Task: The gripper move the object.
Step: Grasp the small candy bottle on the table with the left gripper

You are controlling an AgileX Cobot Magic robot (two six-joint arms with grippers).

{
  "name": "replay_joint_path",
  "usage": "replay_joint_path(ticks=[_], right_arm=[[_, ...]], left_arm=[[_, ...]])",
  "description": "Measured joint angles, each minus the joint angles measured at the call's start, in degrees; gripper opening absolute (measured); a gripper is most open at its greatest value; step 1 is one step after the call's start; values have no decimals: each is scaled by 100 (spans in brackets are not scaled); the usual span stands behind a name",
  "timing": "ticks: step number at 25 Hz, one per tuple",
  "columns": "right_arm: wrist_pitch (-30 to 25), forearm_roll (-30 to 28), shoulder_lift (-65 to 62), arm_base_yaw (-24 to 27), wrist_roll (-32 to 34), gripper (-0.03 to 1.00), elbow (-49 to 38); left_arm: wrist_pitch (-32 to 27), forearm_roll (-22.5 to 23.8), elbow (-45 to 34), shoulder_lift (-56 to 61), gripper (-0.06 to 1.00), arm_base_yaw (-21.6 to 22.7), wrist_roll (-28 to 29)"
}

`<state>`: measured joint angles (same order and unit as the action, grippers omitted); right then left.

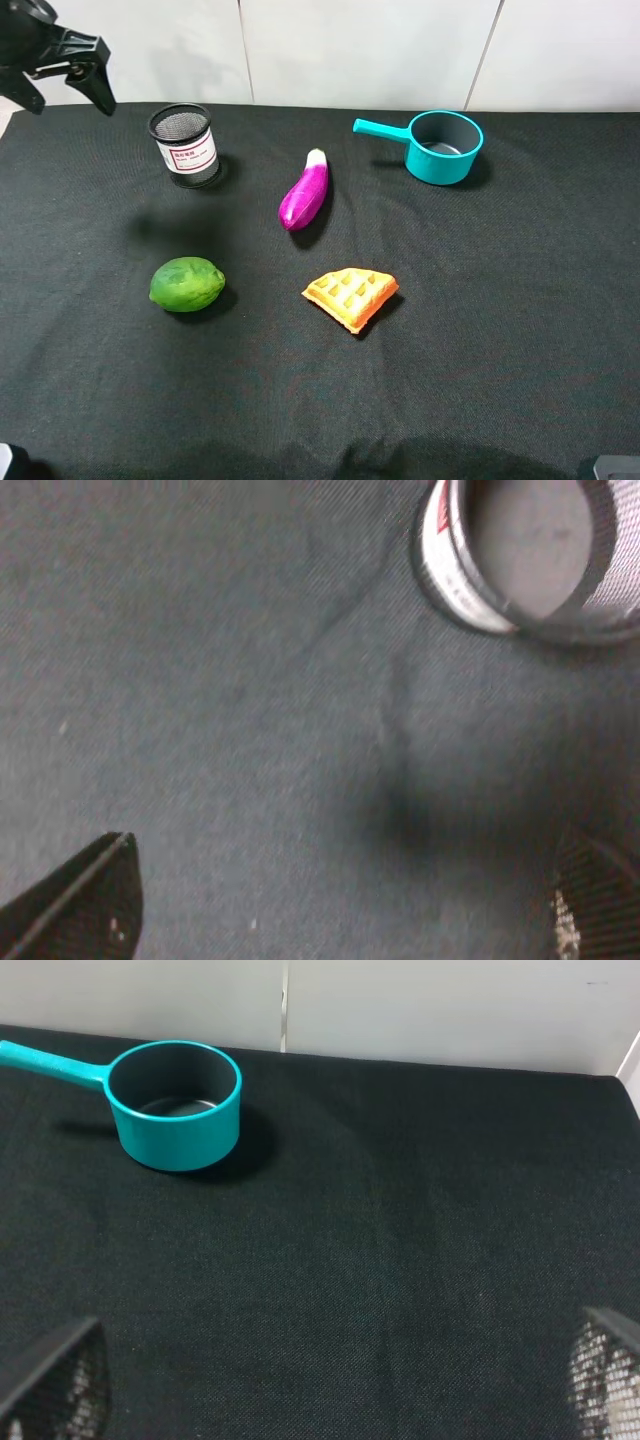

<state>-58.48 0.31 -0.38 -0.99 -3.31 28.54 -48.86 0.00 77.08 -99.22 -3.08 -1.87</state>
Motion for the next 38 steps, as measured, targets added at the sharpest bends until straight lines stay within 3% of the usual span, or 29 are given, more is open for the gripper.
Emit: replay_joint_path(ticks=[23,38], right_arm=[[0,0,0,0,0,69,0],[0,0,0,0,0,69,0]], left_arm=[[60,84,944,-909,85,-1119,12],[-244,123,1711,-1642,83,-1319,128]])
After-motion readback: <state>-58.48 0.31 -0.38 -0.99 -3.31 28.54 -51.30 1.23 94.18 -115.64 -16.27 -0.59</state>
